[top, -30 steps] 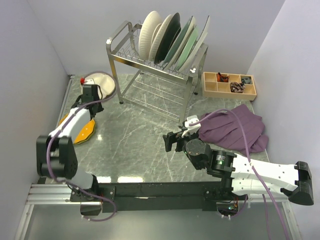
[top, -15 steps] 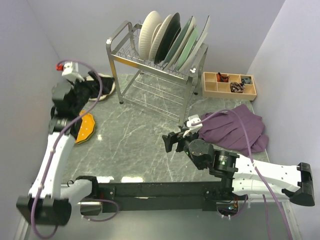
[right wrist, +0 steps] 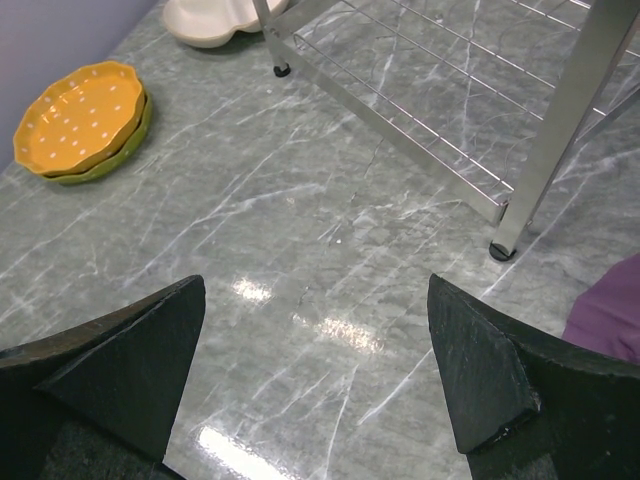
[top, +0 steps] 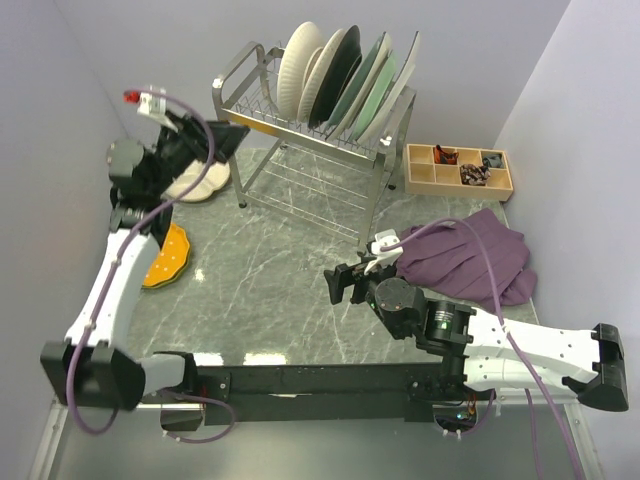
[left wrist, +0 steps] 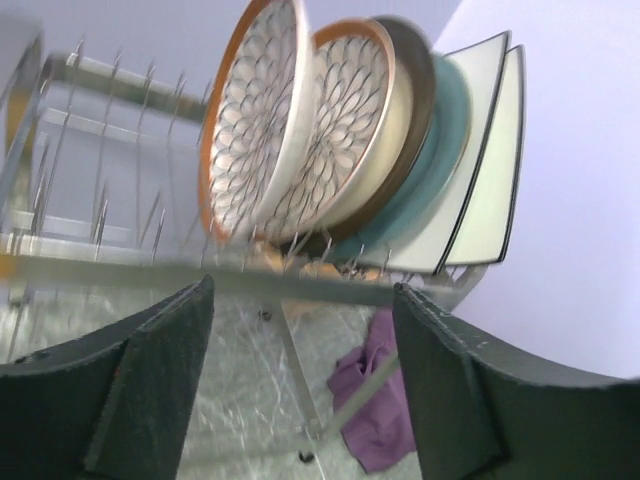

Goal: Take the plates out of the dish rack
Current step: Place the plate at the center of the board, then unload the plate from the dish rack.

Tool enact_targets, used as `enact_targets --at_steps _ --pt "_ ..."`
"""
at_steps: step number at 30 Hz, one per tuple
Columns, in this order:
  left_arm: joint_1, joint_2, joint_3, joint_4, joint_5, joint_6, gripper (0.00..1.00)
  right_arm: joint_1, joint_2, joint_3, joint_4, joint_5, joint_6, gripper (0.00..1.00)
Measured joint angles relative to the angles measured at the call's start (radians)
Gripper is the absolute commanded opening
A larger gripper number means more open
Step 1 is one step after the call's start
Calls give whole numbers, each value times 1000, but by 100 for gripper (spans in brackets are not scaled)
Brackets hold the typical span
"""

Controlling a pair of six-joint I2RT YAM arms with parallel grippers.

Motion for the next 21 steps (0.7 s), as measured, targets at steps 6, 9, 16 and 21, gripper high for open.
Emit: enact_targets --at_steps 6,9,16,21 --pt "-9 186 233 45 99 8 64 0 13 1 -1 3 0 97" --pt "-29 261 331 48 130 30 66 0 26 2 -3 2 0 97" --pt "-94 405 474 20 150 78 63 5 48 11 -12 3 -4 97" --pt "-114 472 548 -20 130 105 61 6 49 13 -12 2 -4 97"
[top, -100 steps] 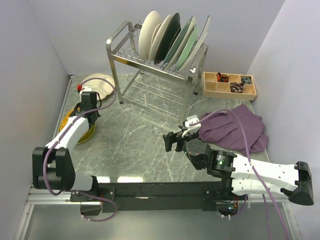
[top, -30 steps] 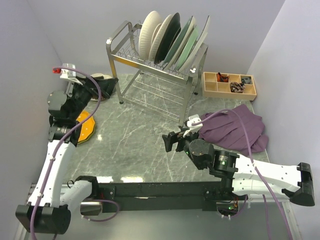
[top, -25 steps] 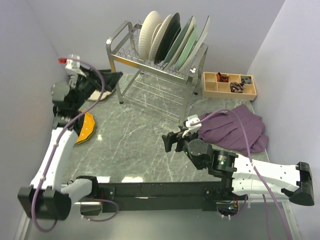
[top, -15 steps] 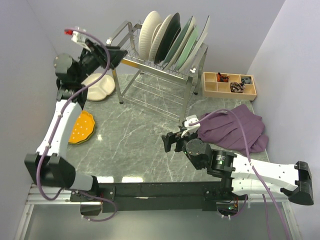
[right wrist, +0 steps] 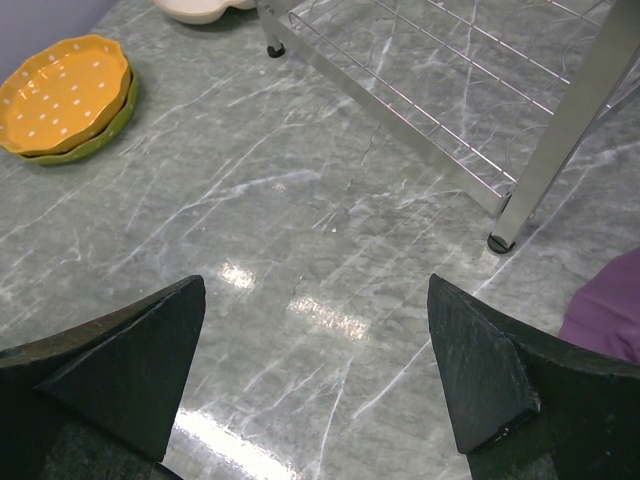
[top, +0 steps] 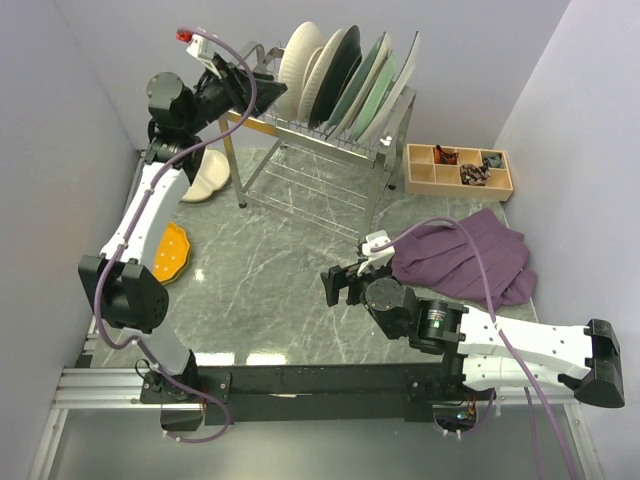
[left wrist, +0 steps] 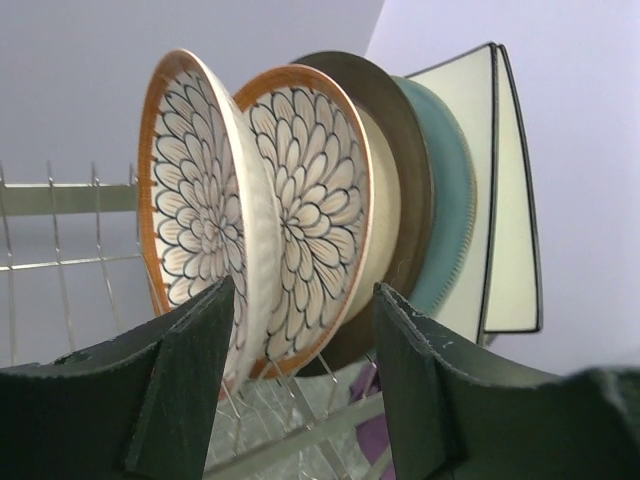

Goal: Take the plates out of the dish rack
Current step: Unload the plate from the dish rack.

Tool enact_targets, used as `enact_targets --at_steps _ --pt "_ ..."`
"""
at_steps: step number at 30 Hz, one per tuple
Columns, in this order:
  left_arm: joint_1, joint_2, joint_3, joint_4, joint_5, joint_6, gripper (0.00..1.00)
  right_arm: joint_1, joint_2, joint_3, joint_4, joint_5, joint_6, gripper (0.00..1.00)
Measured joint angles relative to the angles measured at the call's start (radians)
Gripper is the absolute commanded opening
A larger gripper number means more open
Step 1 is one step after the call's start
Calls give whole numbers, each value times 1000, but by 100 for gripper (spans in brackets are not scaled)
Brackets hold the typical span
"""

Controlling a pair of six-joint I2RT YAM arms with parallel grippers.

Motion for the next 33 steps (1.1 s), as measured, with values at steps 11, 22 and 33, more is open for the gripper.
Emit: enact_targets --at_steps 11,22,33 --pt "-2 117 96 8 -11 0 52 5 0 0 0 -4 0 97" --pt "-18 213 219 18 31 -18 31 7 3 0 0 -1 0 97" --pt "-28 246 254 26 25 -26 50 7 17 0 -3 5 -3 97"
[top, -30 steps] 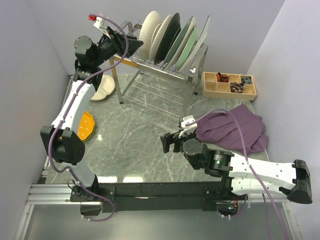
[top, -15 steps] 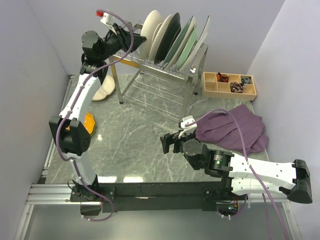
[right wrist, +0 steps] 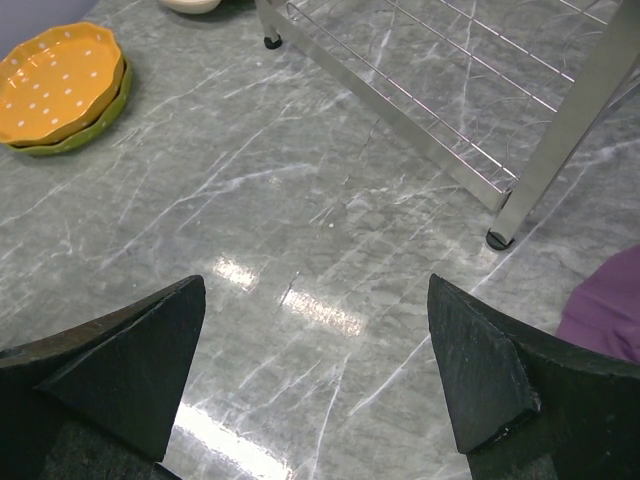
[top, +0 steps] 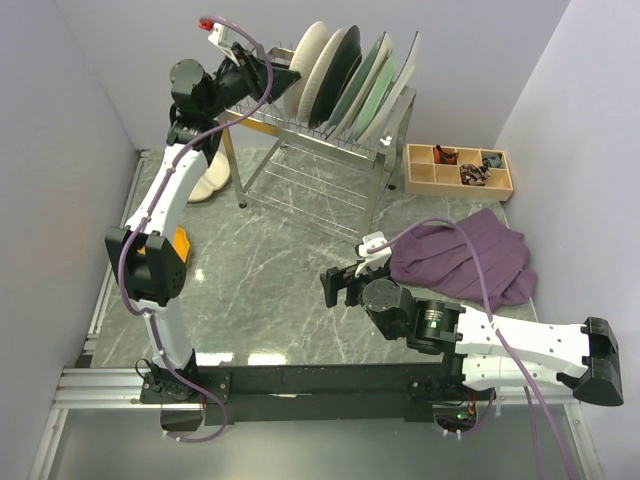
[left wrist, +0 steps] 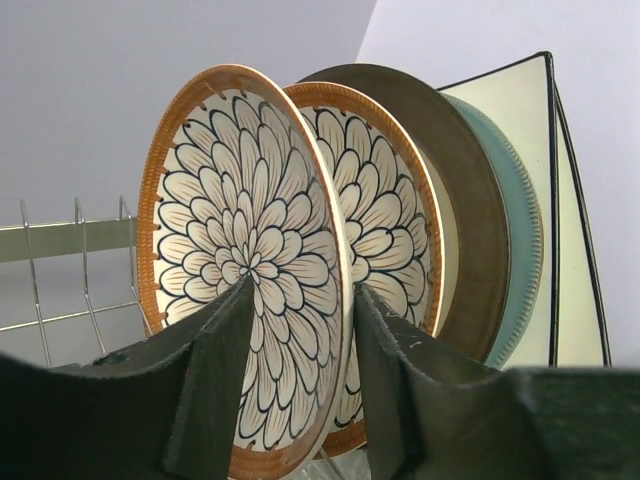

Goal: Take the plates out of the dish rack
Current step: Unload the plate from the dish rack.

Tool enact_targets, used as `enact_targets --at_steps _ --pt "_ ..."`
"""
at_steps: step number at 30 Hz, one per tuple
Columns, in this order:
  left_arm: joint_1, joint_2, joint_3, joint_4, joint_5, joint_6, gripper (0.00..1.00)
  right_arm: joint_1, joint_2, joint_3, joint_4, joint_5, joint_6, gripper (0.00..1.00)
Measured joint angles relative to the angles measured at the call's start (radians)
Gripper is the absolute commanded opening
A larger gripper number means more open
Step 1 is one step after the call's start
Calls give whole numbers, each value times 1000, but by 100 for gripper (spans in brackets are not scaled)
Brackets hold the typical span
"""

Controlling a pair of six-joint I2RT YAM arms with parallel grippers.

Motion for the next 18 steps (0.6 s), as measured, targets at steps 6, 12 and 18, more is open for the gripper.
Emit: enact_targets --at_steps 6,12,18 --pt "-12 -5 -9 10 -30 16 48 0 0 0 -1 3 0 97" --pt "-26 -60 -100 31 -113 37 53 4 0 2 -2 6 -1 97" --pt "-26 -108 -157 29 -182 64 52 6 0 2 -4 7 -1 97"
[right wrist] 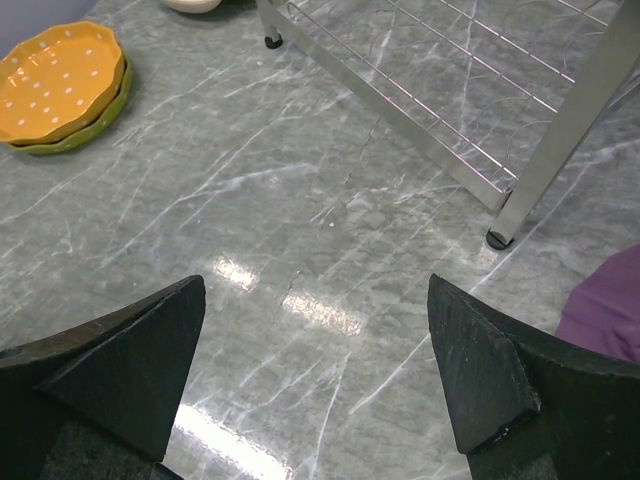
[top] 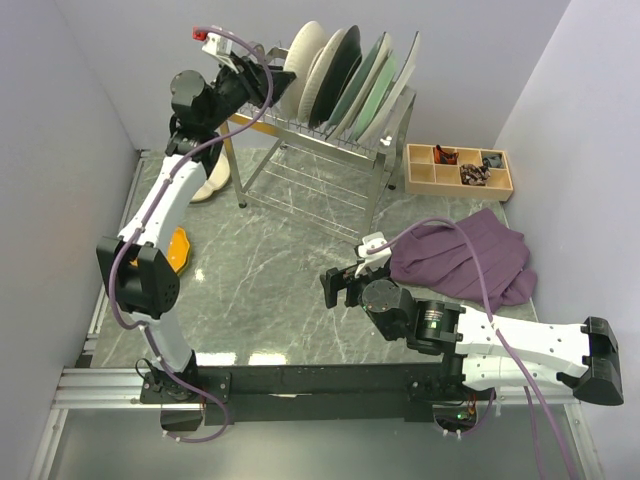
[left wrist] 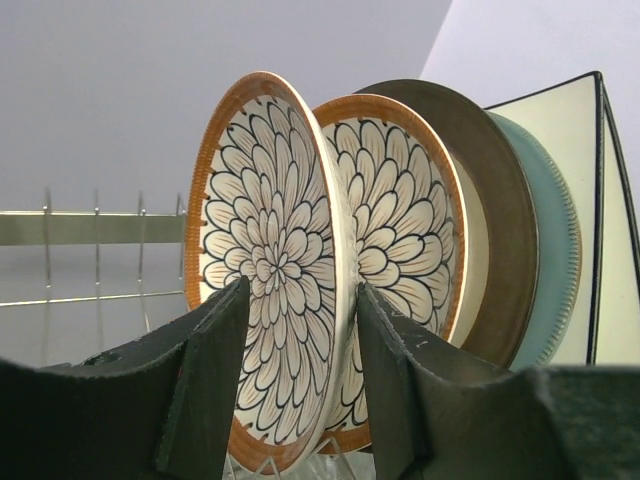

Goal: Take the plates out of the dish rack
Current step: Unload the plate from the dish rack.

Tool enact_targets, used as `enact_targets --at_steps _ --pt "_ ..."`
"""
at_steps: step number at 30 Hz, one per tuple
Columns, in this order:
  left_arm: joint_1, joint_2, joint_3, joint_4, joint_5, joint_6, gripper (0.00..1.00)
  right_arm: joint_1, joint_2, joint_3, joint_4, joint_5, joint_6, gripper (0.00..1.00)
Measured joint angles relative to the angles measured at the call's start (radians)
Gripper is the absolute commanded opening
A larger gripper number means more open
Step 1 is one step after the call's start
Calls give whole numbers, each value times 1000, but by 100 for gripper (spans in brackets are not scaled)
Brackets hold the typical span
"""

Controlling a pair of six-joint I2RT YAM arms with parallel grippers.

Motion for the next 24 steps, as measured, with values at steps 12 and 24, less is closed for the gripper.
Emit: enact_targets --at_steps 12,24 --pt "-19 -7 -4 -14 -10 30 60 5 4 11 -1 4 0 97" --pt "-25 12 86 -66 -8 47 43 10 11 11 -8 4 -1 97"
